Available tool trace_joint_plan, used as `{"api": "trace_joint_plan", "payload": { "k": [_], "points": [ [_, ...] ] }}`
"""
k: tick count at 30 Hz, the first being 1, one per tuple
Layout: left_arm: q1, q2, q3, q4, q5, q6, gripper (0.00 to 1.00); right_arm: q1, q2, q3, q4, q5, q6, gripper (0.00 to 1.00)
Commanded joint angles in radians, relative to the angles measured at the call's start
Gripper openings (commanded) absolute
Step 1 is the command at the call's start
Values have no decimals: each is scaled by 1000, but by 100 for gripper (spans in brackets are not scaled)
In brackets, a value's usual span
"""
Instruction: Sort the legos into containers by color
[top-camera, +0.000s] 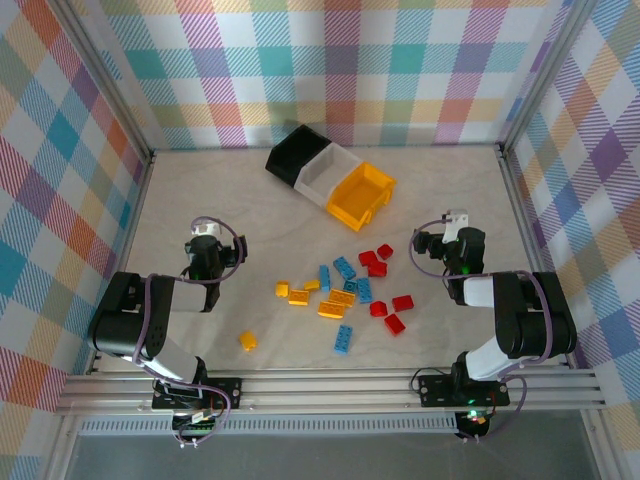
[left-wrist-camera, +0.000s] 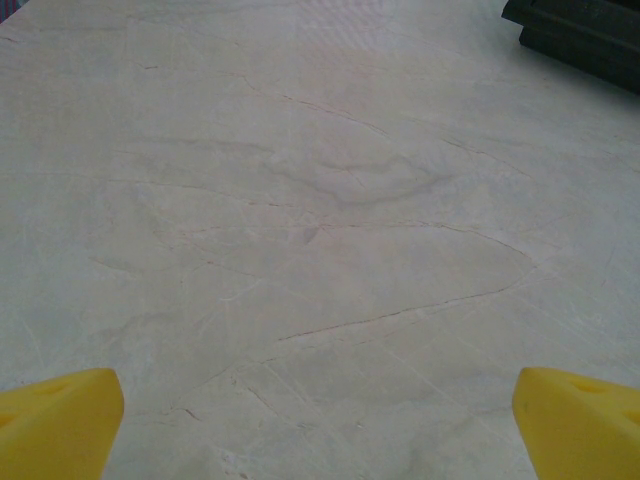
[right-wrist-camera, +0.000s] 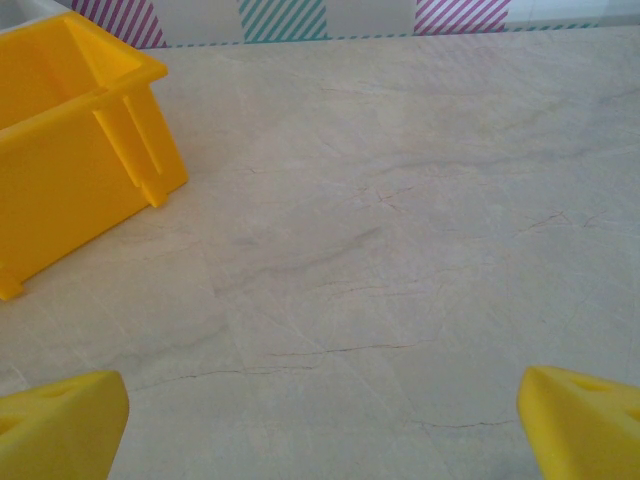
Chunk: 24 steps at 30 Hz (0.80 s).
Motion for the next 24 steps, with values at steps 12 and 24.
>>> {"api": "trace_joint_plan", "payload": {
  "k": [12, 24],
  "points": [
    [2, -213, 218, -497, -306, -120, 100, 27, -264, 211, -536, -9, 114, 100],
    [-65, -532, 352, -985, 40, -405, 100, 259, -205, 500, -1274, -205, 387, 100]
  ]
}}
